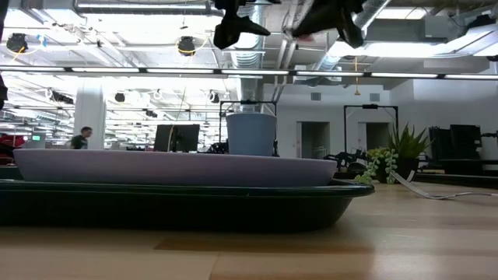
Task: Pick and place plate/cup/fork/spoon on tray
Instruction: Put the orange spoon on the black tray to the left of the purple plate
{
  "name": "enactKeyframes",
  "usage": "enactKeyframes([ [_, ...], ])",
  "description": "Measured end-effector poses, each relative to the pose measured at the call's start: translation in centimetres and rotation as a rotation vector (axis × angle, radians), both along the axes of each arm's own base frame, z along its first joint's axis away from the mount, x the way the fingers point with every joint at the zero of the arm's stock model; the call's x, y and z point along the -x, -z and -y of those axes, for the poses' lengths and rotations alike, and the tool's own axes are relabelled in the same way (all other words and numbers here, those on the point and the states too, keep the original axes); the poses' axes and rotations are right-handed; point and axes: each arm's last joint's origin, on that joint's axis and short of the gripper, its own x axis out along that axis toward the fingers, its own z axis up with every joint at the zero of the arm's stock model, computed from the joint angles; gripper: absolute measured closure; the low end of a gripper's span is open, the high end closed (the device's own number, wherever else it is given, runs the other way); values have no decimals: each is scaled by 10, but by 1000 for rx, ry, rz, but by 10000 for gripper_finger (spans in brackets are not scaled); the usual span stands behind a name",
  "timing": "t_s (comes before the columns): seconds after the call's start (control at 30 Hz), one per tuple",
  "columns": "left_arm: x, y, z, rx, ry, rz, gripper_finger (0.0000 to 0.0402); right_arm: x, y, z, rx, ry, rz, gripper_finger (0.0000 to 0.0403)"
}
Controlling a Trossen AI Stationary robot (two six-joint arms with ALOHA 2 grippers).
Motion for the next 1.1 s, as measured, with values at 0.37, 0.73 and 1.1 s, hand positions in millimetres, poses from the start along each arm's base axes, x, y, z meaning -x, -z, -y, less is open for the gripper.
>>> enactKeyframes([
  [0.37, -2, 2, -1, -49, -18, -4, 177, -8, -26, 1, 39, -22, 61, 396],
  [0.73, -3, 1, 0, -63, -18, 5, 202, -9, -27, 2, 38, -28, 67, 396],
  [1.1, -4, 0, -1, -89, -63, 13, 354, -9, -27, 11, 37, -34, 72, 396],
])
